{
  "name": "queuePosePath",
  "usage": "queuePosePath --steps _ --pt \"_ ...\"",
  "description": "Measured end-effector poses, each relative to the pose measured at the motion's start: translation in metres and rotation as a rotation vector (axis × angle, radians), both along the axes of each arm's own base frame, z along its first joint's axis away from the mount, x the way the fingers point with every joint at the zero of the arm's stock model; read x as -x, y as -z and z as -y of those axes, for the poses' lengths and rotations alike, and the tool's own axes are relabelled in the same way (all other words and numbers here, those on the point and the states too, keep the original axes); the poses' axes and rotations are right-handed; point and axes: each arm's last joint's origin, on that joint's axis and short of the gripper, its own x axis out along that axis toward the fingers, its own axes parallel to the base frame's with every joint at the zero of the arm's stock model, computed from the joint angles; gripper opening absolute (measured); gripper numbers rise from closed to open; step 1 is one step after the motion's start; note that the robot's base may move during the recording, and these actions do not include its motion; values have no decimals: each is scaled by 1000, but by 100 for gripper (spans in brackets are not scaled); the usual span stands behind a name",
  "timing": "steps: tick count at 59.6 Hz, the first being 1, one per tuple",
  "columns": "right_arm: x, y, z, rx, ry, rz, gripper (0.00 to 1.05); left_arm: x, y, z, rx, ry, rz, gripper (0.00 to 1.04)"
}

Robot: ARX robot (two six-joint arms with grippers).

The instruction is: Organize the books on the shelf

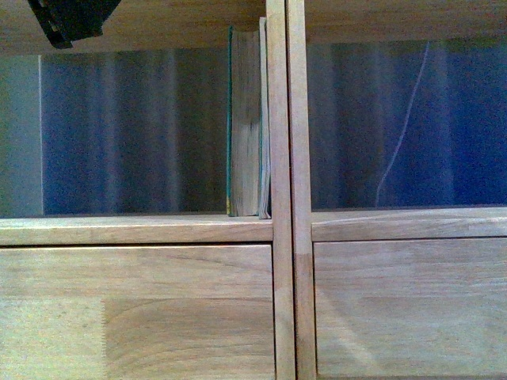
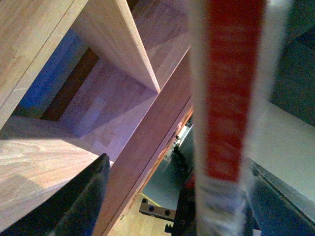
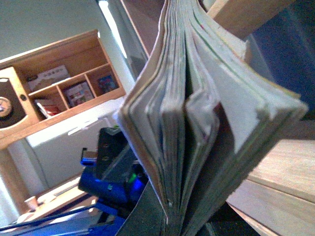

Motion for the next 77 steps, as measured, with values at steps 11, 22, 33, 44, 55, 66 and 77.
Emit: queuePosePath --steps 11,22,33,44,55,66,77 --pt "6 3 -10 2 -64 -13 7 7 1 -9 42 26 67 50" --pt "7 7 -16 5 -104 -36 7 14 -1 -18 92 47 110 25" --pt "8 15 -21 33 -137 -51 27 16 -2 -25 111 51 109 7" --pt "7 24 -11 58 -110 -52 49 10 -2 -40 114 -20 85 7" --pt "11 31 33 78 26 -29 78 -8 5 -61 77 -270 1 7" --pt "21 39 86 126 217 -4 98 -29 9 -77 -73 -664 63 7" --pt "40 46 118 191 513 3 98 -63 -1 -71 -270 -1026 283 7"
